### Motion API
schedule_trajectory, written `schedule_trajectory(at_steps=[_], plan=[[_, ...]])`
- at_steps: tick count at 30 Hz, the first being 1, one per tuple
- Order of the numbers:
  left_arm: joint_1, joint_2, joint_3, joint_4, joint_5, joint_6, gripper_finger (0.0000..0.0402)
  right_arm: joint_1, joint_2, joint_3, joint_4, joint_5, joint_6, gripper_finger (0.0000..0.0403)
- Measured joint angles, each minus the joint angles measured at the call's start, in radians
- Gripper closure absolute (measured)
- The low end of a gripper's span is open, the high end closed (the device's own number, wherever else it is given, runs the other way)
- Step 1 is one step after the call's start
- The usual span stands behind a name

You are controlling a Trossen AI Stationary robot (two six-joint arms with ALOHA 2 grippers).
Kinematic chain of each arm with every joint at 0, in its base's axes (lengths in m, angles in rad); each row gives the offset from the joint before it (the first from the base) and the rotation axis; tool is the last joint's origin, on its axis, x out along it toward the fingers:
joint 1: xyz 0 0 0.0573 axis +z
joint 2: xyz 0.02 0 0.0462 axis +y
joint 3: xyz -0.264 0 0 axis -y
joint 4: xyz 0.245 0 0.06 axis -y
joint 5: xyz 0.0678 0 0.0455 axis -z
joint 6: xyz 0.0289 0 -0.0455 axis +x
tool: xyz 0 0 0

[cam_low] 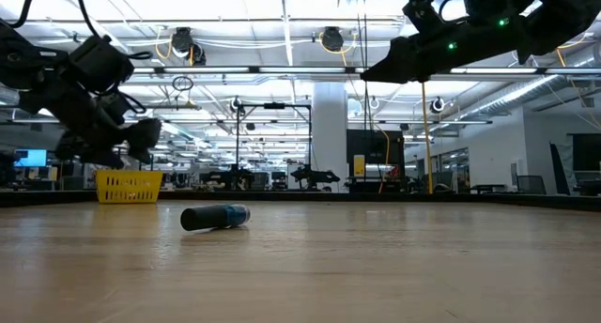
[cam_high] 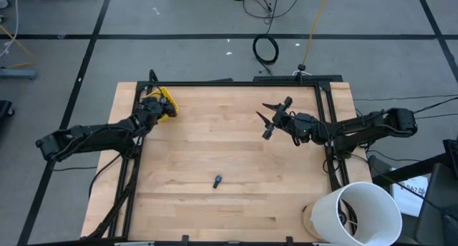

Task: Pick & Place Nail Polish
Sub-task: Put the dark blue nail polish into the yellow bin

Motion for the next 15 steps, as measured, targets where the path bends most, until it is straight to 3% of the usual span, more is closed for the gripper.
schedule_trajectory(at_steps=[9, 15], plan=[[0.000, 0.000, 0.000, 0.037, 0.089, 0.016, 0.0123, 0.000, 0.000, 0.000, 0.000, 0.000, 0.014, 0.0232], [0.000, 0.000, 0.000, 0.123, 0.226, 0.057, 0.0126, 0.000, 0.000, 0.000, 0.000, 0.000, 0.015, 0.0232]])
